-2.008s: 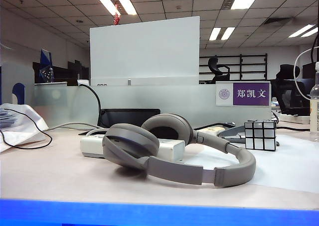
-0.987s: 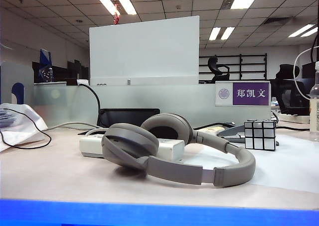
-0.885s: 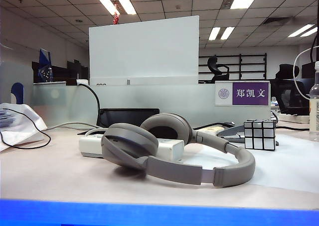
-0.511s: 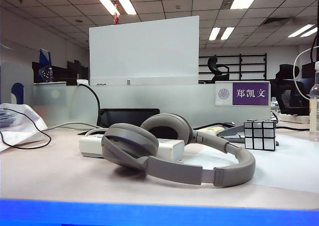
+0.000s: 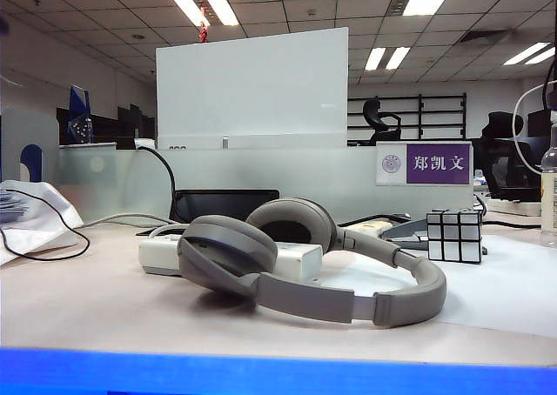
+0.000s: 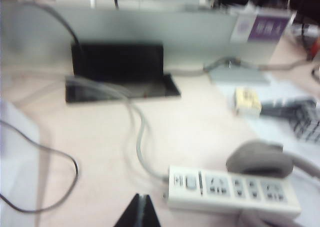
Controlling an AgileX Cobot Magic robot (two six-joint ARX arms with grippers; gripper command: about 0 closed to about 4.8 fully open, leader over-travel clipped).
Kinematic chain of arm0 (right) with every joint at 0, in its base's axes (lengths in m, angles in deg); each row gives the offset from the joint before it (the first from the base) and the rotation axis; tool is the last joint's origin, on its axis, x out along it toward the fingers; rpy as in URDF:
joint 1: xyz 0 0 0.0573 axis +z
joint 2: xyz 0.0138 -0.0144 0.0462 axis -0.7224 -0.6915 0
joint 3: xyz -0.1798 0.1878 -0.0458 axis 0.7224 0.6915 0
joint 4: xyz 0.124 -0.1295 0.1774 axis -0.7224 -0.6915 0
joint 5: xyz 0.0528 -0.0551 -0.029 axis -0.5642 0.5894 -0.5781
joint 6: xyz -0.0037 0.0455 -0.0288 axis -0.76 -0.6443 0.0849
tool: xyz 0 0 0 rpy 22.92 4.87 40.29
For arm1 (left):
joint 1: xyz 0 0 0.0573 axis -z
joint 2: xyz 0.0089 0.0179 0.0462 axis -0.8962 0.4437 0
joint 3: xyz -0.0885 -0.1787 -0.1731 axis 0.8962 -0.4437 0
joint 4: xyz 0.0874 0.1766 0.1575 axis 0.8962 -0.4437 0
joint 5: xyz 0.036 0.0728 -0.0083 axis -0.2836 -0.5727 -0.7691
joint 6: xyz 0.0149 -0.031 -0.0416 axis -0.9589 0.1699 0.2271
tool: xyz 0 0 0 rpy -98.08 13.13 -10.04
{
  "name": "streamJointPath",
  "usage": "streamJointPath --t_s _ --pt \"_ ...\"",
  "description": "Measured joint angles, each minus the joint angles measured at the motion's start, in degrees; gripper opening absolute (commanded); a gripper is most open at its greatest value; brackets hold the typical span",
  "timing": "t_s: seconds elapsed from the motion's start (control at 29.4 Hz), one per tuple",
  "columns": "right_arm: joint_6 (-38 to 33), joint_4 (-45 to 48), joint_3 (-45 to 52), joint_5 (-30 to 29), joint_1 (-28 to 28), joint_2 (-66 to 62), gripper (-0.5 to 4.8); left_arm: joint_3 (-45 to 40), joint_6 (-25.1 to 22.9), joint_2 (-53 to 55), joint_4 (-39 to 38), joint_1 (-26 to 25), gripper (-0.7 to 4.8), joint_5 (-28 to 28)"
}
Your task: Press the button on the power strip.
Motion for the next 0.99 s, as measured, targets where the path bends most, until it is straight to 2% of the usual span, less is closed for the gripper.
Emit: streamJointPath --t_s 0.2,0.37,0.61,0.78,0.99 --pt "0.0 0.0 0.0 0.6 6.5 -0.5 0.0 2.1 -4.6 7.6 -0.4 0.5 -0.05 1.0" --pt "0.0 0.3 0.0 3.6 9.9 -0.5 0.0 4.9 -11.0 16.1 -1.7 5.1 -0.05 0.8" --pt "-0.2 3.0 0.0 4.1 10.6 -0.5 0.0 8.2 -15.8 27.5 -2.5 13.4 -0.05 -4.0" --pt "-0.3 3.1 0.0 3.1 10.6 -0.5 0.0 9.8 -17.7 32.4 -2.4 15.8 -0.05 -4.8" --pt "-0.3 3.1 0.0 2.8 10.6 -0.5 0.0 10.9 -18.5 35.9 0.5 16.0 -0.05 -4.9"
